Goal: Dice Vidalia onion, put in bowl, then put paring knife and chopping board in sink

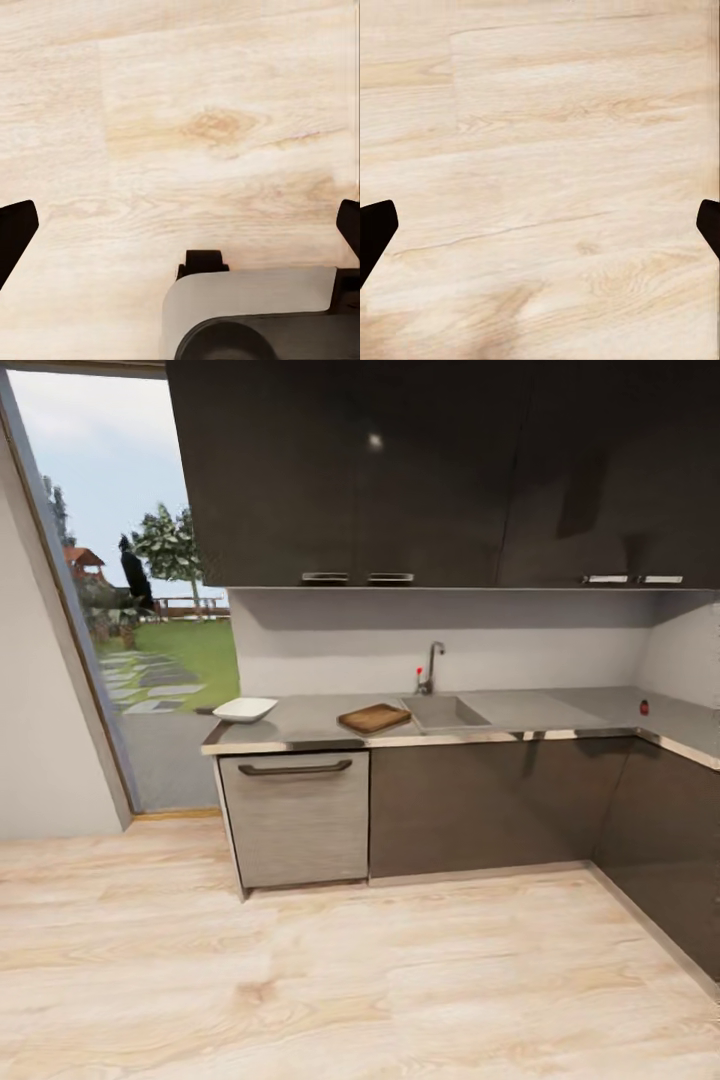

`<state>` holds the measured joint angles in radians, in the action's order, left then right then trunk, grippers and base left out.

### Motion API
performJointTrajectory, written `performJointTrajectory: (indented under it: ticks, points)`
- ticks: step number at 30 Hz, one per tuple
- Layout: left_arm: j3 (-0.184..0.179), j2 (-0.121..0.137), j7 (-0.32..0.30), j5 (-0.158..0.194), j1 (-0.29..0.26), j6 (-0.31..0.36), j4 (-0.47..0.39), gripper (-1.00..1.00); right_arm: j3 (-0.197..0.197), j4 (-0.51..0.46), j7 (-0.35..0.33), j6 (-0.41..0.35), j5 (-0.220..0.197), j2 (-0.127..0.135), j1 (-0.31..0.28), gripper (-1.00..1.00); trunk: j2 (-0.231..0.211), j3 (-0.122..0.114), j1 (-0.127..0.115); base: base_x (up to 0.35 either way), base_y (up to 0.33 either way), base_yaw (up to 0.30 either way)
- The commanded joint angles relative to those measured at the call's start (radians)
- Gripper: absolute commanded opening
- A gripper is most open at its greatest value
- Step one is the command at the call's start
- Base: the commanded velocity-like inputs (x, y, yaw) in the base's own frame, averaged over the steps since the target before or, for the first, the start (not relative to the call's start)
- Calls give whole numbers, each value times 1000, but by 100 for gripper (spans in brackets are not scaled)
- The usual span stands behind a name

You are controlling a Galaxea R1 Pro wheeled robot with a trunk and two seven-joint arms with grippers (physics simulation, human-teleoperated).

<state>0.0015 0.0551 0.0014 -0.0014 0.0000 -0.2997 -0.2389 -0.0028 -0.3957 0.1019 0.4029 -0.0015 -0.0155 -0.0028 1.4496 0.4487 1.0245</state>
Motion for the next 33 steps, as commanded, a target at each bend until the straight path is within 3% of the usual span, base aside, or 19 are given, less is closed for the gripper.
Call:
performJointTrajectory:
  ticks: [1, 7, 23, 29, 33]
  points:
    - [0, 0, 0, 0, 0, -2, 0, 100, 0, 0, 2, 2, 0, -1, 0, 100, 0, 0, 0, 283, -201, -132]
    - [0, 0, 0, 0, 0, -2, -1, 100, 0, -1, 3, 2, -1, 0, 0, 100, 0, -2, 0, 232, -111, -54]
    - [2, 1, 1, 4, 0, -6, -5, 100, 0, -69, 2, 2, 6, 8, 0, 100, 0, -3, 0, 12, -3, -1]
    - [5, -1, 4, 7, 0, -6, -56, 100, 0, -137, 2, -3, 6, 3, 0, 100, 0, -3, 0, 0, 0, 0]
    - [28, -3, 3, 25, 0, -7, -114, 100, 0, -175, 2, -5, 6, 3, -1, 100, 0, -3, 0, 0, 0, 0]
